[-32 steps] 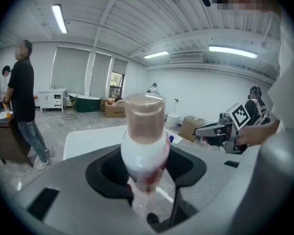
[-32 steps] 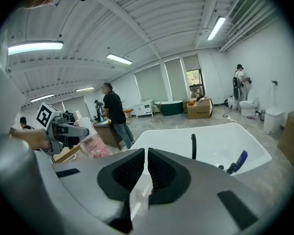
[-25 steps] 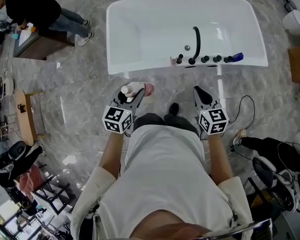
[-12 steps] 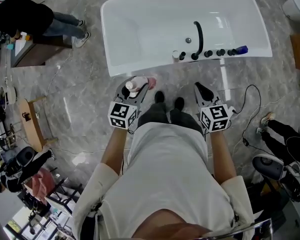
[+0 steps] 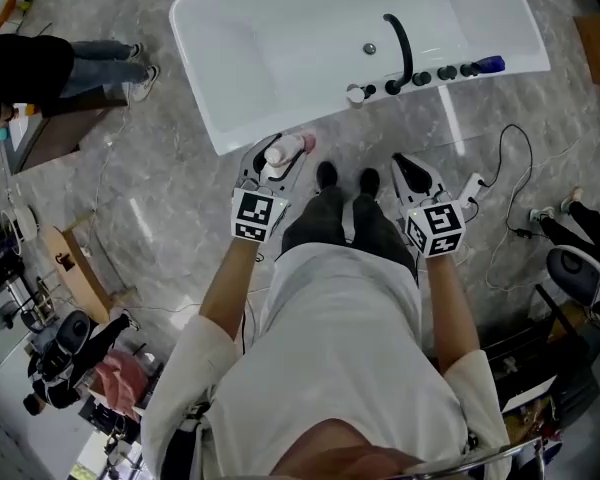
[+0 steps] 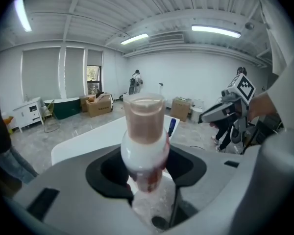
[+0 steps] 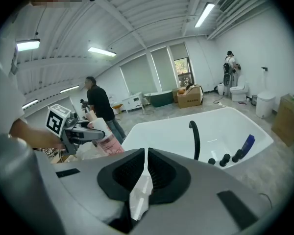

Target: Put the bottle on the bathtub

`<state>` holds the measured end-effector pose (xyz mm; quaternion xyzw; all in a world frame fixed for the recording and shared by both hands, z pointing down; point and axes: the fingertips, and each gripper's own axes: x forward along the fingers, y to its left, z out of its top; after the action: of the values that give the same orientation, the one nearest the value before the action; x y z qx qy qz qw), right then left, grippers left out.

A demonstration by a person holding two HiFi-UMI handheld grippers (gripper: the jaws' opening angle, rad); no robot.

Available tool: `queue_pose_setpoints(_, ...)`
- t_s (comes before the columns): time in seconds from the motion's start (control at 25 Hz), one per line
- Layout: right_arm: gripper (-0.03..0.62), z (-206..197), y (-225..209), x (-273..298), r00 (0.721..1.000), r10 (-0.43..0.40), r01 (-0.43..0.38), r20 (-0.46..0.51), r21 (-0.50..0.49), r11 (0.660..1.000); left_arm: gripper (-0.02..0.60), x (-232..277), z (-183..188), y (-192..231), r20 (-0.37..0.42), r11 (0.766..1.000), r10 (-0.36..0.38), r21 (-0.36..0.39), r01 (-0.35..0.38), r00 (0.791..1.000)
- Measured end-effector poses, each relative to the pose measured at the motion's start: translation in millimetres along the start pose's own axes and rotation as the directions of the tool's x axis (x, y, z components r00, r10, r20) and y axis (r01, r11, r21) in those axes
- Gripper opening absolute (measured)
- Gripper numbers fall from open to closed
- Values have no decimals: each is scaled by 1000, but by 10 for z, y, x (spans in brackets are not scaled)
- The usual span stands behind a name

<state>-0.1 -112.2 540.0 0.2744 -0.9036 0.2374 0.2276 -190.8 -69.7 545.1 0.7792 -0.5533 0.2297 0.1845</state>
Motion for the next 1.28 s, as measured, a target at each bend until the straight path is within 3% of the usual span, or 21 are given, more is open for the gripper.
queue_pose_setpoints(0.44, 42, -213, -151, 327, 997, -72, 72, -19, 5, 997, 221, 907, -502, 125, -92, 987, -106, 112, 117, 990)
queue_pose_setpoints(0.88, 41, -551, -376, 669, 995, -82, 85, -60, 35, 996, 221, 1792, -1184, 42, -195, 973, -144, 151, 175, 970)
queue_pose_setpoints(1.28, 41, -838, -523, 1012, 993, -75, 82, -94, 75, 994, 221, 2323, -1521, 7, -223, 965, -169, 161, 207, 960)
